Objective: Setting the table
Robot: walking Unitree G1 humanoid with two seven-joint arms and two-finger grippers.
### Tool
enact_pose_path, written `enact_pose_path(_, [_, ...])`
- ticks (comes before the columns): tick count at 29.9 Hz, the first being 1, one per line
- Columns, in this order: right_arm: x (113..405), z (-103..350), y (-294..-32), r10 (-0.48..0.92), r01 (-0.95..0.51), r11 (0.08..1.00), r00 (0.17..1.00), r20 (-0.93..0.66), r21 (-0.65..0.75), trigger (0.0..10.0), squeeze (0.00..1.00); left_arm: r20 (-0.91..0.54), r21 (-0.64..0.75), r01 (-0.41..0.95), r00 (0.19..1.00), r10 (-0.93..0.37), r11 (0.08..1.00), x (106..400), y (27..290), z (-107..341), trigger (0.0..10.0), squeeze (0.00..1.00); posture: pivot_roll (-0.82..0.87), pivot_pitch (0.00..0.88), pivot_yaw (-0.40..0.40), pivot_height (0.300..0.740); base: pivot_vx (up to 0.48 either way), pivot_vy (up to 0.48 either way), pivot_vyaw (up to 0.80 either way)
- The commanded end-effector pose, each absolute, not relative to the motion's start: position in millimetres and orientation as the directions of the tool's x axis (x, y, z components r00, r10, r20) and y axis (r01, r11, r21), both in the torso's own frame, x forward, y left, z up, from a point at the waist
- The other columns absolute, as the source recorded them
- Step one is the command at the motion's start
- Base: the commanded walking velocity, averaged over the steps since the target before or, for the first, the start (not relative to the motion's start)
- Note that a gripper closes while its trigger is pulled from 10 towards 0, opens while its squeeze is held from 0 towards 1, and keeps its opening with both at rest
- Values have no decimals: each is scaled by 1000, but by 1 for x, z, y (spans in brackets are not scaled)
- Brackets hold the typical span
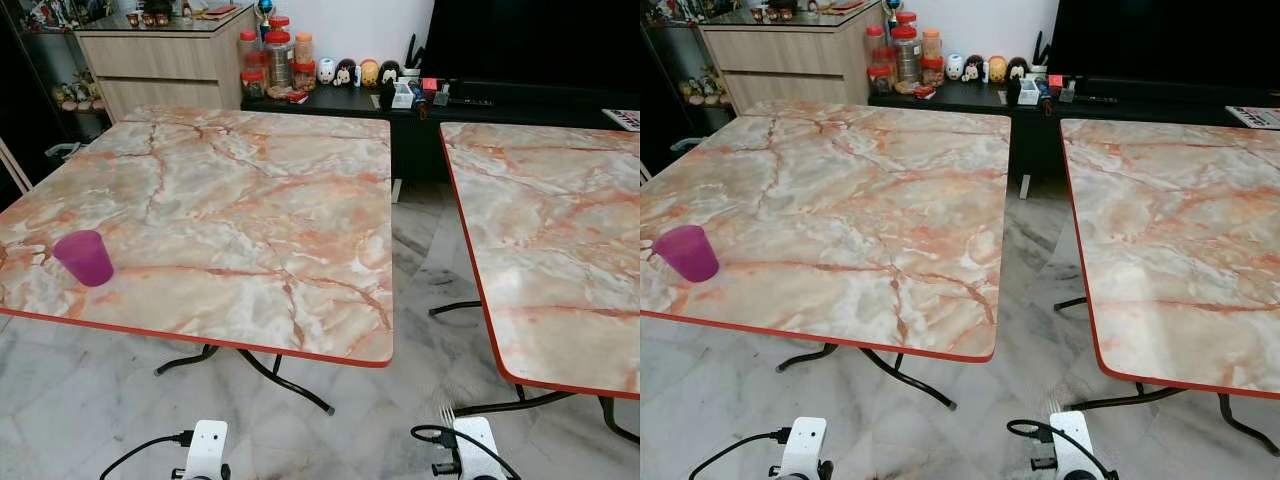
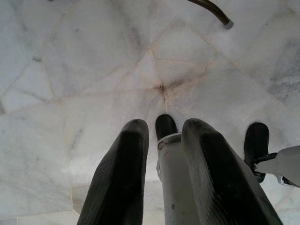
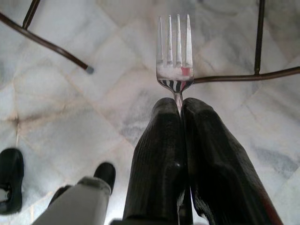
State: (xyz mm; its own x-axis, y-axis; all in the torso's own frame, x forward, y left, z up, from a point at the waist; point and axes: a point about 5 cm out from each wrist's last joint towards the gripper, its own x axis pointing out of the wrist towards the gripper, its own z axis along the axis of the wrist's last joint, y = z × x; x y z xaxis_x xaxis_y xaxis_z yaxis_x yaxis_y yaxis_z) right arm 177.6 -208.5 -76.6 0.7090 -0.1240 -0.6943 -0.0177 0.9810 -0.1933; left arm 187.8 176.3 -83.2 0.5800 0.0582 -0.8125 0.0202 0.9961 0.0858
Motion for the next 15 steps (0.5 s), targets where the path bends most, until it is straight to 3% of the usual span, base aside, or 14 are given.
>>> enact_pose_path(1, [178,-76,-210,-130,0,983,709,-693,-184,10000,0,-823,97,30,565,63,995,185,176,-85,10000,0,-54,0,-31,725,0,-300,0])
enact_pose_path(13, [172,-79,-219,-167,51,982,678,-715,-181,10000,0,-825,92,29,562,60,995,184,174,-86,10000,0,-63,0,-31,725,0,-298,0])
enact_pose_path(15, [171,-79,-219,-168,53,982,675,-719,-180,10000,0,-827,92,30,560,59,995,183,174,-86,10000,0,-70,0,-24,725,0,-300,-800])
